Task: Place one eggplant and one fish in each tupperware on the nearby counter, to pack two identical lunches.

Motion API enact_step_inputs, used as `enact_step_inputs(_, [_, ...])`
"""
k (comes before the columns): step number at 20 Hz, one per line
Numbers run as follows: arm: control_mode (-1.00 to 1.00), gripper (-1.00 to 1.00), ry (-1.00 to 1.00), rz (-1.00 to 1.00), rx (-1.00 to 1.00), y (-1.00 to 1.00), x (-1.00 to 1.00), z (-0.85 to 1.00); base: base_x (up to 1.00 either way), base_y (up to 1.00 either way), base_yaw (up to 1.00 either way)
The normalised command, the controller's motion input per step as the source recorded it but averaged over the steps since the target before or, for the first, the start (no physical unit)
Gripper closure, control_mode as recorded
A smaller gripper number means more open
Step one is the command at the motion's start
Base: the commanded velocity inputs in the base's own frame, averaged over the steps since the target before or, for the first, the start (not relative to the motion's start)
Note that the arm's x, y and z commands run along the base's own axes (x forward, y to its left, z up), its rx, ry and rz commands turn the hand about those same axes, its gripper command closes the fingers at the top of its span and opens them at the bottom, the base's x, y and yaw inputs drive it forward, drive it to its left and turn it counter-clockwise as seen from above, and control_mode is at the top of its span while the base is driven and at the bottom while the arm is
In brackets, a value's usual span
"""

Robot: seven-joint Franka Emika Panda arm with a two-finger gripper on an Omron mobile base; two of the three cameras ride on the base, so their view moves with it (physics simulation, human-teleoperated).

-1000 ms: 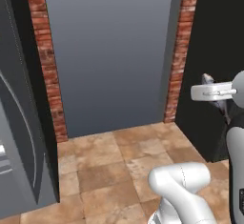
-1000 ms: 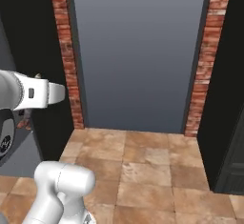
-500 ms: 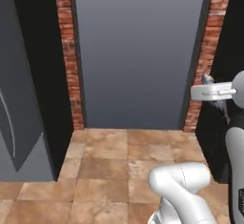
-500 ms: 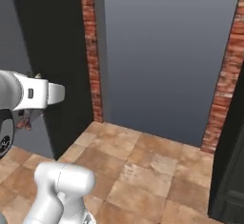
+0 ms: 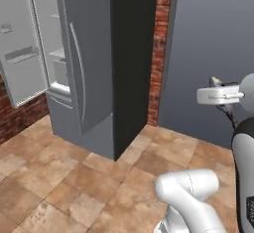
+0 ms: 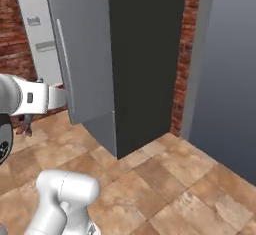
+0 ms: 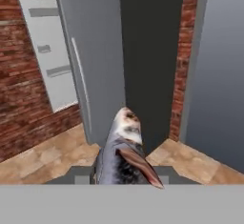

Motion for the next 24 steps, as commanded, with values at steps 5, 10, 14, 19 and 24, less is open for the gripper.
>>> enact_step_inputs(5, [1.0, 1.0, 0.0, 0.0, 0.0, 0.0, 0.0, 0.0, -0.64, 0.0, 0.78])
enact_step_inputs(10, [1.0, 1.0, 0.0, 0.0, 0.0, 0.0, 0.0, 0.0, -0.96, 0.0, 0.67])
enact_step_inputs(14, [1.0, 1.0, 0.0, 0.0, 0.0, 0.0, 0.0, 0.0, -1.0, 0.0, 0.61])
enact_step_inputs(19, [1.0, 1.0, 0.0, 0.0, 0.0, 0.0, 0.0, 0.0, -0.99, 0.07, 0.53])
enact_step_inputs(24, [1.0, 1.0, 0.0, 0.0, 0.0, 0.0, 0.0, 0.0, -0.58, 0.57, 0.39])
